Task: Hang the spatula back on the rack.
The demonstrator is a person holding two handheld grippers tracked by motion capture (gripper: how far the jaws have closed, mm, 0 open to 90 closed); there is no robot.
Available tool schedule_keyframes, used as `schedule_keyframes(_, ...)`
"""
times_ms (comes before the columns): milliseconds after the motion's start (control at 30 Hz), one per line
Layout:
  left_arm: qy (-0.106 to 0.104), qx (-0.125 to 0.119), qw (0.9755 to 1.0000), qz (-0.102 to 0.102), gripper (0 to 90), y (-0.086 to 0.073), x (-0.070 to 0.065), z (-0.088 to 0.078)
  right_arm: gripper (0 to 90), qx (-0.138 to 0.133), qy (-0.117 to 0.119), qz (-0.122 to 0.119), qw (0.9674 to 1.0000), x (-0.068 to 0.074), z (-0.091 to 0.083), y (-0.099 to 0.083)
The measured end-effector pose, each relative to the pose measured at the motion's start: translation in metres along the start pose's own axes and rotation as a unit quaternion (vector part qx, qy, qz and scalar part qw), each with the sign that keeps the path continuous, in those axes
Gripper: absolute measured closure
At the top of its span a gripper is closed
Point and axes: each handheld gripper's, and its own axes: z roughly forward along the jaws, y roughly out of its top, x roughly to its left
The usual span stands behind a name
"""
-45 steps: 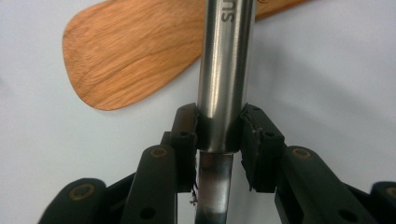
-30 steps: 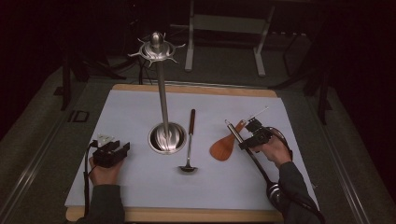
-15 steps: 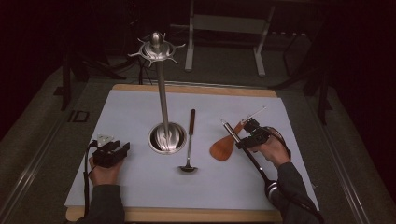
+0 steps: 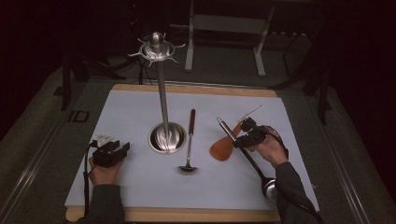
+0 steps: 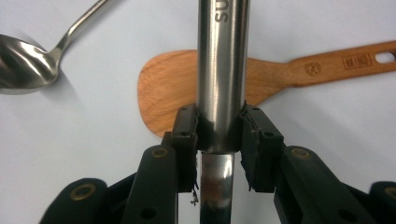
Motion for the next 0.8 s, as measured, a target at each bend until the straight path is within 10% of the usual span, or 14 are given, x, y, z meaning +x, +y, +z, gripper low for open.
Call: schedule_keyframes(800,0.001,0.001,1.0,-0.001,53.4,0.0,0.0,0.0,69.2,-0.029,0.019,-0.049,0.9982,0.017,-0.003,0.011)
